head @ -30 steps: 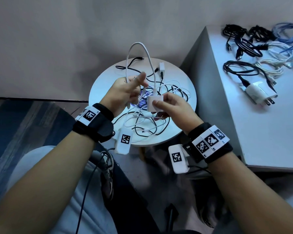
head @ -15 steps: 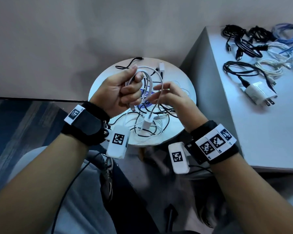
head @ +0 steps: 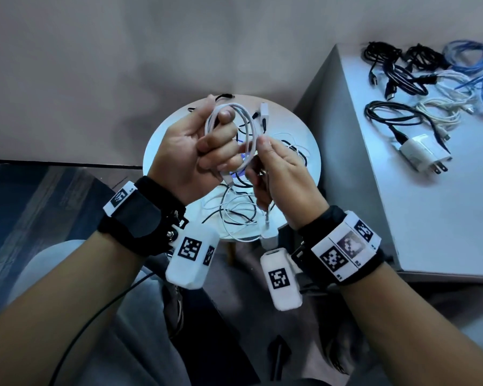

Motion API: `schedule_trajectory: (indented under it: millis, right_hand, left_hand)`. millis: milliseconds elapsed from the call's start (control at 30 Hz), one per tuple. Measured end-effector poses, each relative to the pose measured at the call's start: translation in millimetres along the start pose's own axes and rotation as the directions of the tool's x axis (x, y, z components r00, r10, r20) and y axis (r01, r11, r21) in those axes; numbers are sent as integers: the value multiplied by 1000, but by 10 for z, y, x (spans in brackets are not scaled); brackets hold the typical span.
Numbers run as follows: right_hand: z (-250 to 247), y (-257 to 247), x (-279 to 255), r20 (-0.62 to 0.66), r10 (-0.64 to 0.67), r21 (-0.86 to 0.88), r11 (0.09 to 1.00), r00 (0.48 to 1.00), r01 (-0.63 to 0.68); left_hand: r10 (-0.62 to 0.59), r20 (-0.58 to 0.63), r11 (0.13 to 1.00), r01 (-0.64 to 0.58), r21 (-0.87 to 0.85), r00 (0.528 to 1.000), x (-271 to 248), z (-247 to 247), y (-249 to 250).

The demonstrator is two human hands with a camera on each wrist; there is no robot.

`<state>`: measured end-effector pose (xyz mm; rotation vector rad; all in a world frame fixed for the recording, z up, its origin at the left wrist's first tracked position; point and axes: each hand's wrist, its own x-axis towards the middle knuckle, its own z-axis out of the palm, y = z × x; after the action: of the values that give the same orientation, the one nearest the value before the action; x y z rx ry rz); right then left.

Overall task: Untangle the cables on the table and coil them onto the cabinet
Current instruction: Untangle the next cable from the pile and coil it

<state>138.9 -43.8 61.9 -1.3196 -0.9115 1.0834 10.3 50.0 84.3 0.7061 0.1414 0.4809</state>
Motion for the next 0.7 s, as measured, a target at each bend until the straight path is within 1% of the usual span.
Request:
schedule_trajectory:
  millis: [33,67,100,167,200,233,267,300,333,400,467,533,567,600,633,667,700]
  right_hand:
    - [13,22,-6,20,3,-3,1000,1000,-3]
    - [26,71,-7,39,0,-46,999,999,2]
    - [40,134,-8,67,-4,-140,990,998,13]
    - [95,261,-35,151,19,-388,921,988,41]
    - [137,319,-55,189,42,-480,875,981,55]
    - [173,362,-73,214,57,-540,839,975,69]
    - [207,385,-86,231,65,-572,816,971,82]
    - [230,383,-97,249,74,-583,808,966,88]
    - [242,366,-100,268,91,-585,807,959,87]
    - [215,319,-82,301,131,-585,808,945,74]
    - [128,248,-63,306,163,-626,777,938,69]
    - [30,178,-53,288,158,-713,693,945,101]
    - [-15,137,-60,268,130,-753,646,955,124]
    - [-50,101,-66,247,85,-782,605,965,146]
    - [-80,73,-69,233,22,-800,573,972,179]
    - [-95,52,-72,229,-47,-809,547,972,217]
    - [-101,36,-73,236,-112,-805,533,965,259]
  left_hand:
    - [30,-9,999,-30,-13,1000,-2,-1,-1]
    - [68,-31,998,-69,-16,997,-3,3,0]
    - [112,-63,994,-113,-5,992,1,7,6]
    - [194,-135,980,-186,65,972,19,2,24]
    - [226,-166,970,-206,129,960,31,-13,29]
    - [261,-190,949,-216,229,946,42,-30,24]
    - [306,-204,907,-220,358,930,52,-49,1]
    - [352,-192,838,-218,500,916,55,-62,-37]
    - [387,-161,741,-203,640,908,47,-67,-84]
    - [395,-96,492,-122,862,914,19,-77,-161]
    - [351,-91,246,2,969,932,-6,-98,-154]
    - [290,-143,49,134,990,946,-25,-116,-110]
    - [248,-179,-29,192,981,952,-33,-104,-99]
    - [192,-220,-83,239,967,956,-40,-87,-100]
    - [128,-261,-107,275,955,957,-43,-68,-108]
    - [67,-303,-98,308,946,951,-46,-54,-109]
    - [13,-339,-51,339,940,941,-47,-53,-95]
